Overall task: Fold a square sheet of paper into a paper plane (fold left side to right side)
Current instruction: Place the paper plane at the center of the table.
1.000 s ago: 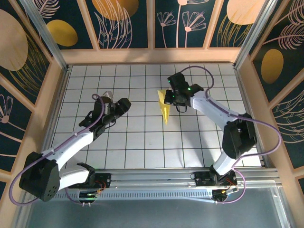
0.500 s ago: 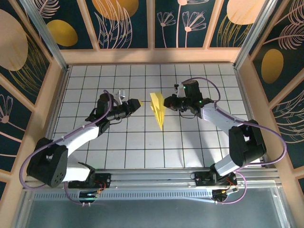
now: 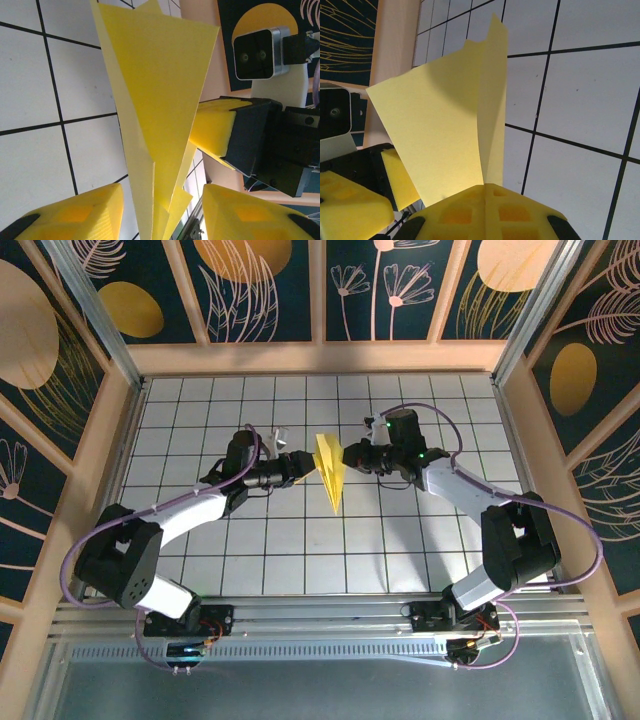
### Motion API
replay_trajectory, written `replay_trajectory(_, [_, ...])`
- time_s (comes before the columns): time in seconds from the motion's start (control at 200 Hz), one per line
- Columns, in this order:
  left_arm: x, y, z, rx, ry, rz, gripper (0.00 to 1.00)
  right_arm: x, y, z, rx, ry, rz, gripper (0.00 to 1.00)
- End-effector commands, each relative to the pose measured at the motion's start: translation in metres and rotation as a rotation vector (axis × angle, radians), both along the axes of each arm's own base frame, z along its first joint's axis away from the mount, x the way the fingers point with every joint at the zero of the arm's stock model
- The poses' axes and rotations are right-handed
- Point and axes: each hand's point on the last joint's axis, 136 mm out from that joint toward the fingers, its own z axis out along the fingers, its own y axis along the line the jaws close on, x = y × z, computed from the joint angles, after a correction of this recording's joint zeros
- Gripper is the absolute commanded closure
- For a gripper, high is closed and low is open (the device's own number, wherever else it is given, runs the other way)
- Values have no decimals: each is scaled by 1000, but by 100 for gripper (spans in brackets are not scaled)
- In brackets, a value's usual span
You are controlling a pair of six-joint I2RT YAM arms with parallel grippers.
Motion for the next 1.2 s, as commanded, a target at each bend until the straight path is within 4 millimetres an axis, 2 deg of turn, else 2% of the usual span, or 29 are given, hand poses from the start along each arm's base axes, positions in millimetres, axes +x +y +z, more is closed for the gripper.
replay_trajectory(0.0, [6,-3,2,13,-23,-1,57,-4,7,4,25,-18,31,100])
replay_trajectory(0.395, [7,-3,-8,42,-9,9,67,-8,15,7,50,-13,53,100])
replay_trajectory(0.651, [9,-1,-11,58,-7,21,80,-13,22,9,86,0,90,100])
replay_trajectory(0.831, [10,2,-12,76,-5,33,91,-10,16,-2,27,11,63,100])
replay_trajectory(1.071, [9,6,-21,101,25,55,96,-4,3,-20,-61,29,16,100])
replay_trajectory(1.196, [9,5,-31,103,61,67,98,-4,3,-16,-58,19,16,85])
